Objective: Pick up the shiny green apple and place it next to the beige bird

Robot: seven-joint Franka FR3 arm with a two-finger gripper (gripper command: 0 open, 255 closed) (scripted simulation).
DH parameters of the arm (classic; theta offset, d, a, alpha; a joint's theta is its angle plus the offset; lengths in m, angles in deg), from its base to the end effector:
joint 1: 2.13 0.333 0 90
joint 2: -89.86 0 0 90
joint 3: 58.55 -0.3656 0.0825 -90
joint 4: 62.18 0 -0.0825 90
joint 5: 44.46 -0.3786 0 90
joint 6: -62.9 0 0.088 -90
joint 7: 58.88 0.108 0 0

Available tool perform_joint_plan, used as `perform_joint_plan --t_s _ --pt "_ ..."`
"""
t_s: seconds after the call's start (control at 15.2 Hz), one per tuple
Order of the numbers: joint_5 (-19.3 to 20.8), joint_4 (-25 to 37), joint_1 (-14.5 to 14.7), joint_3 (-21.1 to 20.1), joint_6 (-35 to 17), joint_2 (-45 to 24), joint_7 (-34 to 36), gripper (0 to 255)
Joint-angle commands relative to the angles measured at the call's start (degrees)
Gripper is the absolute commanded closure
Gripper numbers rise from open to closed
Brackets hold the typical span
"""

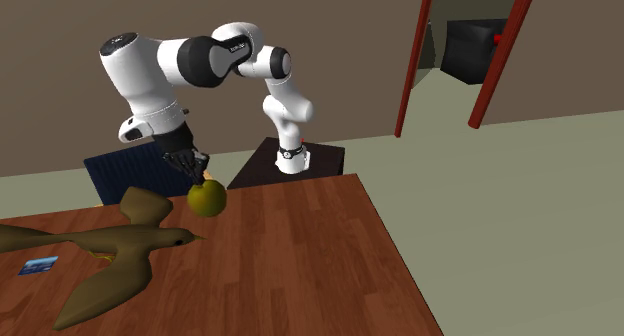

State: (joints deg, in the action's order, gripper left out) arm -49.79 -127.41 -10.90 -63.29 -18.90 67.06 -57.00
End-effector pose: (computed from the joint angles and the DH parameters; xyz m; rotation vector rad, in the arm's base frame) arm 0.6668 -0.0493 0.6182 -3.0068 0.1498 0.1577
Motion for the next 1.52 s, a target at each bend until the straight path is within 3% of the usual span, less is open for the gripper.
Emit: perform_joint_plan --t_s 0.0,1.45 --pt "0.0 -2.4 0.0 0.0 -1.9 0.5 -0.2 255" --pt "-0.3 -21.7 -0.1 0.1 -19.6 2.1 -2.1 255"
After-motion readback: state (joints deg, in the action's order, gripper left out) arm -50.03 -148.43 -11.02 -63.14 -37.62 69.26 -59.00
